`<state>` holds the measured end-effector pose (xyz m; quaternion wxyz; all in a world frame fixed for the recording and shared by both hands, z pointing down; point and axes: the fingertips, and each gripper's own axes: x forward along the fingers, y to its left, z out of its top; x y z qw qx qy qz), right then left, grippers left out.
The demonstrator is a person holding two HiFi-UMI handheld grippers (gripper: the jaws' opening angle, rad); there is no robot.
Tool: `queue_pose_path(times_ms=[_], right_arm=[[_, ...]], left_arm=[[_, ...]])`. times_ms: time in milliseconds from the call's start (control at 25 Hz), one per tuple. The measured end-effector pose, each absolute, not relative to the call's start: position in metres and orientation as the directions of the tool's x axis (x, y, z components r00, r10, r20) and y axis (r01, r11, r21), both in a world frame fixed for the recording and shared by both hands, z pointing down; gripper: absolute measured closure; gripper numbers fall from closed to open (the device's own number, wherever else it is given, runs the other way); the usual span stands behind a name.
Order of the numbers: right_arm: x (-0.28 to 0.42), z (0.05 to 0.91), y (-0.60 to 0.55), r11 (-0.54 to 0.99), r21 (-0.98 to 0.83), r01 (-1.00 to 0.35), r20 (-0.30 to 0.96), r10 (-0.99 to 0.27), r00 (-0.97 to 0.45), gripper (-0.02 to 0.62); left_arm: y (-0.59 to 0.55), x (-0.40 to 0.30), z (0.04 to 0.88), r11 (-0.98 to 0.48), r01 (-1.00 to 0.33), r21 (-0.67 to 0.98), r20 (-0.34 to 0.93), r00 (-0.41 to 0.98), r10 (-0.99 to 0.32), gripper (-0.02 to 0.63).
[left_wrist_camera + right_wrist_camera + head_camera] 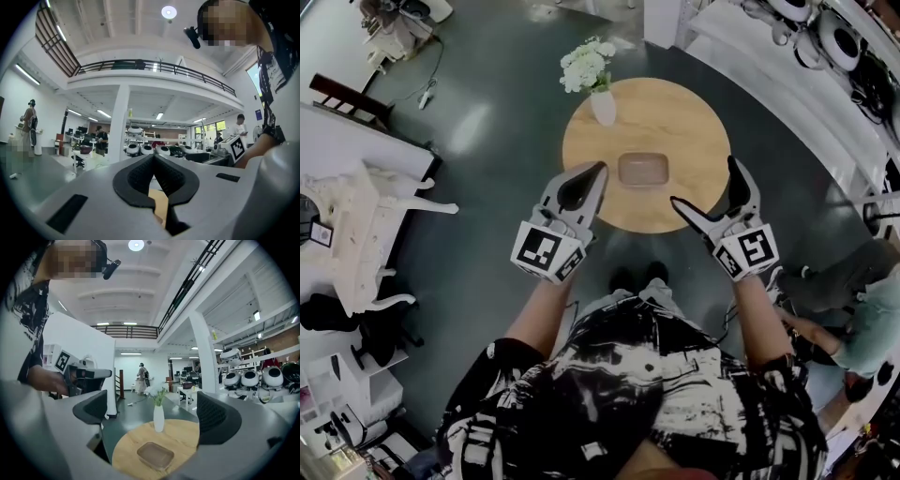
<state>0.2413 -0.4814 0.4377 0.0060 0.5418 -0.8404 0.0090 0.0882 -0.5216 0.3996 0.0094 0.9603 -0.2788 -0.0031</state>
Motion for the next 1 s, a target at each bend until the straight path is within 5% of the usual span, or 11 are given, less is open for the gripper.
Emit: queue_pose_path(times_ms=[1000], right_arm=[[0.281, 0.72, -0.601, 0.253, -0.249, -0.935, 0.511, -0.786, -0.349, 0.037]], left_arm=[[-0.532, 0.075, 0.444, -0.815, -0.577, 0.052, 0.088, 0.815, -0.572, 0.606]])
